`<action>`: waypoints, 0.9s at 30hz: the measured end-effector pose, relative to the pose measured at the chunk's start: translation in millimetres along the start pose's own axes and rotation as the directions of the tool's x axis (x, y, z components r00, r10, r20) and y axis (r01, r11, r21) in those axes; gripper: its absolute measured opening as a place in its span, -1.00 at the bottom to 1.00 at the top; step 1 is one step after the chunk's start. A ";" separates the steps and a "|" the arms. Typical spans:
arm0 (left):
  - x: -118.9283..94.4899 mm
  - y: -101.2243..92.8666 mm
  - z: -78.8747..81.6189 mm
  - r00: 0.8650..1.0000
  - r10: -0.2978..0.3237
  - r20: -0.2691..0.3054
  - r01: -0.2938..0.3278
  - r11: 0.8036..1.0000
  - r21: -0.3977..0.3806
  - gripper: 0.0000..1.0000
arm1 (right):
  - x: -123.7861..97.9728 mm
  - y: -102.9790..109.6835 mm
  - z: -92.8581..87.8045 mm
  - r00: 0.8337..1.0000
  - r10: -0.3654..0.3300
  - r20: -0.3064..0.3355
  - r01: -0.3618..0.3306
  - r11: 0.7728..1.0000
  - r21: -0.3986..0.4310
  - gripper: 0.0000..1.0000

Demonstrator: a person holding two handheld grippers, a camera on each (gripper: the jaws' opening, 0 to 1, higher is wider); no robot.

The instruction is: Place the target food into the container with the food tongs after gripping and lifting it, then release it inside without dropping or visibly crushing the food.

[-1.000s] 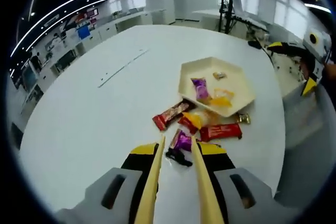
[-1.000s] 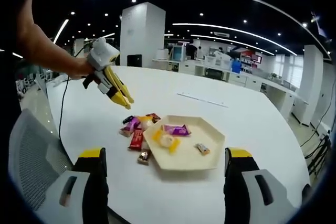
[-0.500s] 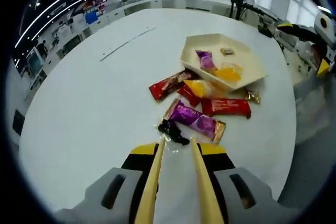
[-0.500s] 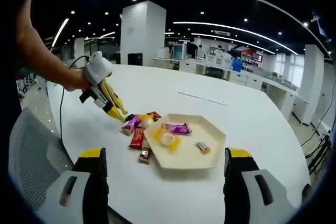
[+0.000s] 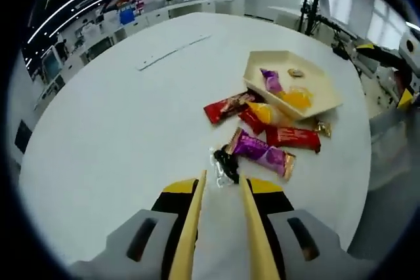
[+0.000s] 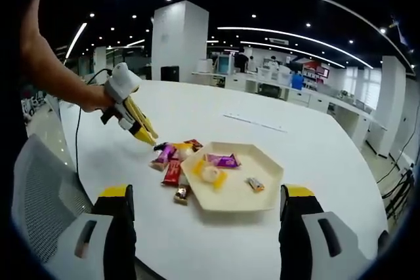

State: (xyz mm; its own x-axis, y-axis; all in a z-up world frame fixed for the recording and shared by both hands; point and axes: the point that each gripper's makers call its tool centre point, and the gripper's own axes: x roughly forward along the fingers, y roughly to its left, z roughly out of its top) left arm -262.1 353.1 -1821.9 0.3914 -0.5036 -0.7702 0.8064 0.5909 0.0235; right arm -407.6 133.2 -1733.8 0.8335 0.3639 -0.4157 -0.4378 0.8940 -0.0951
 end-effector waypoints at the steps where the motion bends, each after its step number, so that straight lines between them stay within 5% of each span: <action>1: 4.5 -1.8 1.4 1.000 0.000 -0.008 0.000 1.000 0.006 -0.51 | -0.2 -0.5 0.2 1.000 -0.002 0.001 0.002 1.000 0.001 0.80; 6: 21.8 -0.3 1.5 0.999 0.016 -0.040 -0.015 1.000 0.006 -0.51 | -0.4 -1.3 -0.1 1.000 -0.005 -0.001 0.005 1.000 0.001 0.80; 13: 26.0 1.6 5.1 0.999 0.018 -0.048 -0.022 0.996 -0.089 -0.54 | -0.6 -2.7 0.0 1.000 -0.010 0.000 0.010 1.000 0.005 0.79; 16: 25.0 -2.1 6.1 0.999 0.005 -0.050 -0.006 1.000 -0.018 -0.63 | -0.4 -2.9 0.1 1.000 -0.009 0.000 0.009 1.000 0.006 0.79; 27: 1.6 -17.0 -18.9 0.992 -0.096 -0.082 0.097 0.995 0.016 -0.67 | -0.3 -3.0 0.1 1.000 -0.008 -0.002 0.008 1.000 0.008 0.77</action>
State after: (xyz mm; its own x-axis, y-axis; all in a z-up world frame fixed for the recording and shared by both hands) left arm -283.6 354.2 -1835.5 0.2748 -0.5047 -0.8184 0.8477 0.5289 -0.0416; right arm -406.4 130.5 -1733.3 0.8363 0.3562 -0.4167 -0.4285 0.8989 -0.0917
